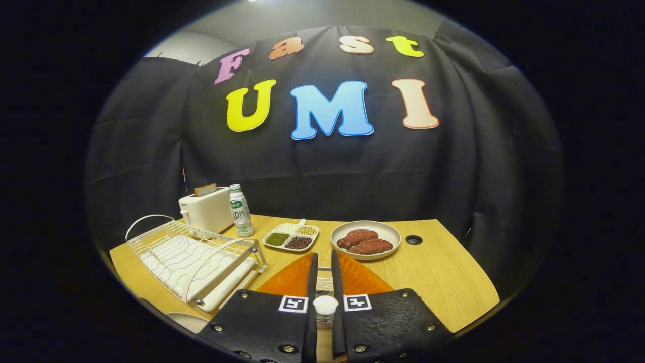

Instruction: Take the plate from the dish rack, then take the spoon from the basket and place it into the plate.

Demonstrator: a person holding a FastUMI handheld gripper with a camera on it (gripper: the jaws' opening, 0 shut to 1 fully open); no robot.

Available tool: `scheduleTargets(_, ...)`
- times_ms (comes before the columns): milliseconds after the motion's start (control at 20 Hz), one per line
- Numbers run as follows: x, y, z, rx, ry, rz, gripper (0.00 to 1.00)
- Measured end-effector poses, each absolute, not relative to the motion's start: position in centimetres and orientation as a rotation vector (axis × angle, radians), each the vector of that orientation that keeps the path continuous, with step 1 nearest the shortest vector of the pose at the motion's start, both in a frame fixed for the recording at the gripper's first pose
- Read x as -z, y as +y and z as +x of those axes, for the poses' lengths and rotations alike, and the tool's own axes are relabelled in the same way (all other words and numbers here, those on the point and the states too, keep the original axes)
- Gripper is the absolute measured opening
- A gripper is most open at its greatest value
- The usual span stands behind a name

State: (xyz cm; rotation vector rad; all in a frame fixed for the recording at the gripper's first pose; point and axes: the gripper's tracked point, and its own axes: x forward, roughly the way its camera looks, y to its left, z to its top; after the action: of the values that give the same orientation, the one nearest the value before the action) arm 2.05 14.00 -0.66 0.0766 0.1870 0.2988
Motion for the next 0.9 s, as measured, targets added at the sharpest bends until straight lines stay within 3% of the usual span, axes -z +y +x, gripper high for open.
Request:
scheduleTargets(500, -8.1, 13.2, -6.5, -0.334, 0.18, 0.081, 0.11)
scheduleTargets(900, -9.4, 14.5, -12.1, -0.31, 0.232, 0.034, 0.11)
